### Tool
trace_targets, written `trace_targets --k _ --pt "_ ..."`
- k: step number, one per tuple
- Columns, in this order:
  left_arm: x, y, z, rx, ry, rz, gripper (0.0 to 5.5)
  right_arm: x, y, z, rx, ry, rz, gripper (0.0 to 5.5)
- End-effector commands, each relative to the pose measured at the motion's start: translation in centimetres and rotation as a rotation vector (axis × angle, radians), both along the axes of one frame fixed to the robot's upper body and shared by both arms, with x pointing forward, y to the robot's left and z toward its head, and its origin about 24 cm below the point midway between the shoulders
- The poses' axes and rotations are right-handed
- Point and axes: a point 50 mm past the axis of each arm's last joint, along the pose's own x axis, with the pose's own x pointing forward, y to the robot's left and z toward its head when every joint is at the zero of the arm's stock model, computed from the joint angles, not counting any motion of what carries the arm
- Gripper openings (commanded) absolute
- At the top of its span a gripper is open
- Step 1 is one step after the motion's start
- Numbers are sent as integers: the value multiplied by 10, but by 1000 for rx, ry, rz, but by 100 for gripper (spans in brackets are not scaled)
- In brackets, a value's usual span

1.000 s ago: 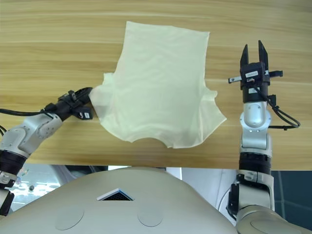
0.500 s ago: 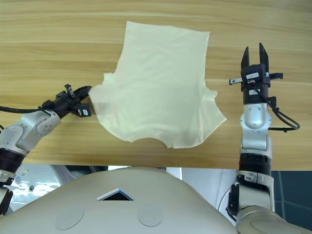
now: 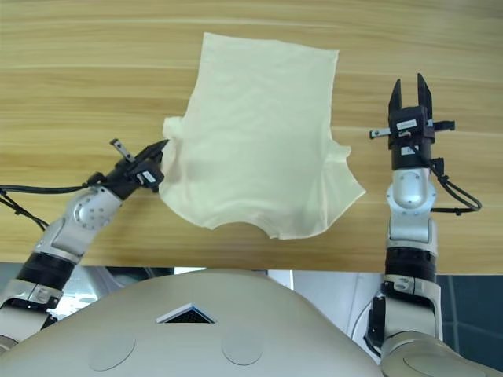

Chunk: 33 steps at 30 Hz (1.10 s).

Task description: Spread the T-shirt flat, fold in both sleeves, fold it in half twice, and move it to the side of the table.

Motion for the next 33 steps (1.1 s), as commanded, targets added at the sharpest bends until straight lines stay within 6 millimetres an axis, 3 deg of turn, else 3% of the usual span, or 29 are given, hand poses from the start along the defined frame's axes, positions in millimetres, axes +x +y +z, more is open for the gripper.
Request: trace_targets --k 1,7,16,29,31,33 --pt "-11 -9 -10 3 62 -73 1 3 0 3 10 -22 -3 138" --pt "-26 -19 -6 -9 60 -250 1 4 2 2 10 -20 2 138" --pt "-28 -13 -16 156 127 -361 1 7 7 2 10 -19 24 138" --pt "-48 -21 -30 206 227 -531 204 11 14 2 3 -17 53 138" --pt "-46 -22 -25 166 192 -502 228 10 15 3 -31 -5 76 138" --pt "-34 -26 -7 36 93 -415 240 4 13 7 -118 11 117 138"
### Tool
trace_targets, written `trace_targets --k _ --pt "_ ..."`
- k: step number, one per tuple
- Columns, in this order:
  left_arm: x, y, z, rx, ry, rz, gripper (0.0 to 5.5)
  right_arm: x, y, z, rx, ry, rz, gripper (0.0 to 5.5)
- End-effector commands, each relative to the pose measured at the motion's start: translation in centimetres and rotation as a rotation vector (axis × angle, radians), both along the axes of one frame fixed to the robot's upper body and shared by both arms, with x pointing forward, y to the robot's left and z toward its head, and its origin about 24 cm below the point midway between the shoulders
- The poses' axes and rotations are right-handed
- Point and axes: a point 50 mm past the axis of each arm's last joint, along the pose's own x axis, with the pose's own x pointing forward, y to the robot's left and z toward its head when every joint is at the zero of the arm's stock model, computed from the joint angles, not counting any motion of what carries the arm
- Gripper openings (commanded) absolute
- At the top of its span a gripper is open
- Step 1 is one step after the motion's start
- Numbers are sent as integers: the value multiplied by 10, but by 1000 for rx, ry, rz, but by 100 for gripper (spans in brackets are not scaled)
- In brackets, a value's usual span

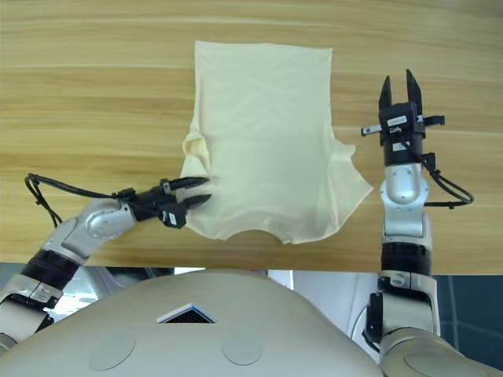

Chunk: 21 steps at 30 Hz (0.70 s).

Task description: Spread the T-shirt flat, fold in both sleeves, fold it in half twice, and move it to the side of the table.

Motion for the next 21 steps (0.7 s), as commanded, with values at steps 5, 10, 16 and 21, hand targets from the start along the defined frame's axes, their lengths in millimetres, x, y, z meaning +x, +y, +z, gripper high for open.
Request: trace_targets --k 5,10,16,21 --pt "20 -10 48 -503 -113 307 240 -44 -26 12 -527 181 132 138" --pt "18 -15 67 -719 -85 352 240 -131 -56 -18 -744 656 191 138" --pt "40 2 72 -806 -112 550 240 -186 -32 -41 -725 913 414 138" --pt "45 6 73 -841 -116 623 240 -177 -20 -42 -722 879 488 138"
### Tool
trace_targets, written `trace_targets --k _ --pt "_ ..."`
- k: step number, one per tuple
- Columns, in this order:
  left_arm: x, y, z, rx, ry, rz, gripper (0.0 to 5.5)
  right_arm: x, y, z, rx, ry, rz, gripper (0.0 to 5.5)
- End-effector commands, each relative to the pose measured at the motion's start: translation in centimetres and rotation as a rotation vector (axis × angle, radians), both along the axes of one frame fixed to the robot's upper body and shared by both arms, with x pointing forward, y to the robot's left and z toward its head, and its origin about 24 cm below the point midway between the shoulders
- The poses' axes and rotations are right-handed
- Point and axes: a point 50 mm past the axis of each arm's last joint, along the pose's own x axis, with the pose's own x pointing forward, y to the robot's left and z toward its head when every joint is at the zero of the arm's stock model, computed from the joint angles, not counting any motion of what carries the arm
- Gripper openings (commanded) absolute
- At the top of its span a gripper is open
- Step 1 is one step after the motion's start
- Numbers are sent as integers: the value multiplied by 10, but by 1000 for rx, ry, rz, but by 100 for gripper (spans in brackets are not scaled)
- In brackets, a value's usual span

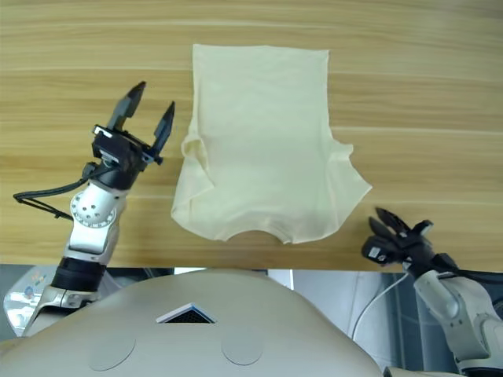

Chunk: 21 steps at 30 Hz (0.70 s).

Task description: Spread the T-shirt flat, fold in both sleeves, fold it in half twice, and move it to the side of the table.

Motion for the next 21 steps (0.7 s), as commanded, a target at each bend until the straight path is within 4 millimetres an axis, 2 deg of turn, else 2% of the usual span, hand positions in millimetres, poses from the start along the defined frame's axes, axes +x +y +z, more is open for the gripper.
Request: trace_targets --k 1,4,6,10,21 --pt "3 4 0 -5 15 42 240 -5 6 -16 -4 124 46 138" --pt "1 6 0 -2 14 57 240 17 1 -20 -3 56 26 138" --pt "-1 6 0 -4 15 59 240 24 -5 -22 -4 36 6 138" --pt "-3 7 2 -16 18 68 240 24 -13 -25 -16 49 2 138" --pt "-2 3 2 -41 28 64 240 36 -9 -29 3 34 41 138"
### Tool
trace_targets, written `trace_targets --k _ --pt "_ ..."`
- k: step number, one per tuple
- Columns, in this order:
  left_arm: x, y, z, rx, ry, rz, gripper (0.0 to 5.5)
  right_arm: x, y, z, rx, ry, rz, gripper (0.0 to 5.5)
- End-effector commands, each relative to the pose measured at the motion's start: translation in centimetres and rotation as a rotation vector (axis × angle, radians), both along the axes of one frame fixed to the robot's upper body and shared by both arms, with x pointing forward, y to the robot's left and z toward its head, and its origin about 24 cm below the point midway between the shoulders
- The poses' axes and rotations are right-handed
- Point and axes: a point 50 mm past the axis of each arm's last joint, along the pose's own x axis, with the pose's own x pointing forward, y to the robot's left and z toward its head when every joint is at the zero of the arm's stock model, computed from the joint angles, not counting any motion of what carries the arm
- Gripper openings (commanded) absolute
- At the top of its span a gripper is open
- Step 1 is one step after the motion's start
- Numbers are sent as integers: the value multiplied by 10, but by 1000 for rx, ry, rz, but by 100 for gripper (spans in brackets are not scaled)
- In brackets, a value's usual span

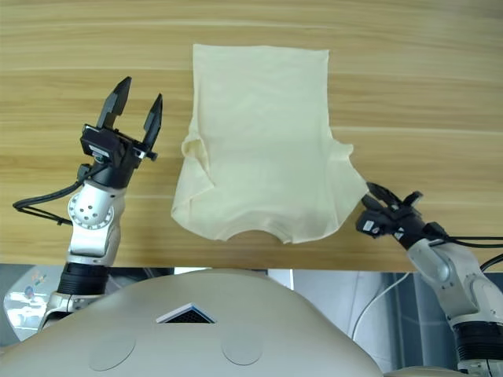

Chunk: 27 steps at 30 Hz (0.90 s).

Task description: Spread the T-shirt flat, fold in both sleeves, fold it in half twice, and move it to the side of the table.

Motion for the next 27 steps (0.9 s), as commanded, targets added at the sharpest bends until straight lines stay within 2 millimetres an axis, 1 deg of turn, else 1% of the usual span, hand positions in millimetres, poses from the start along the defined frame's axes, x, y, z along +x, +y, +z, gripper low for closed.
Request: trace_targets --k 1,11,15,19,20,27 --pt "0 -2 0 -9 5 -8 240 -12 1 -18 -23 120 14 138" --pt "-3 -5 -1 -12 13 -28 240 -7 0 -23 -14 116 19 138" --pt "-4 -5 -2 -13 17 -35 242 -4 -1 -24 -10 108 20 82" --pt "-5 -5 -3 -14 19 -40 242 -4 0 -25 -1 104 25 12" --pt "-6 -5 -3 -15 20 -40 242 -4 0 -26 0 105 25 3" --pt "-6 -3 -4 -11 26 -38 242 -2 1 -27 21 80 17 3"
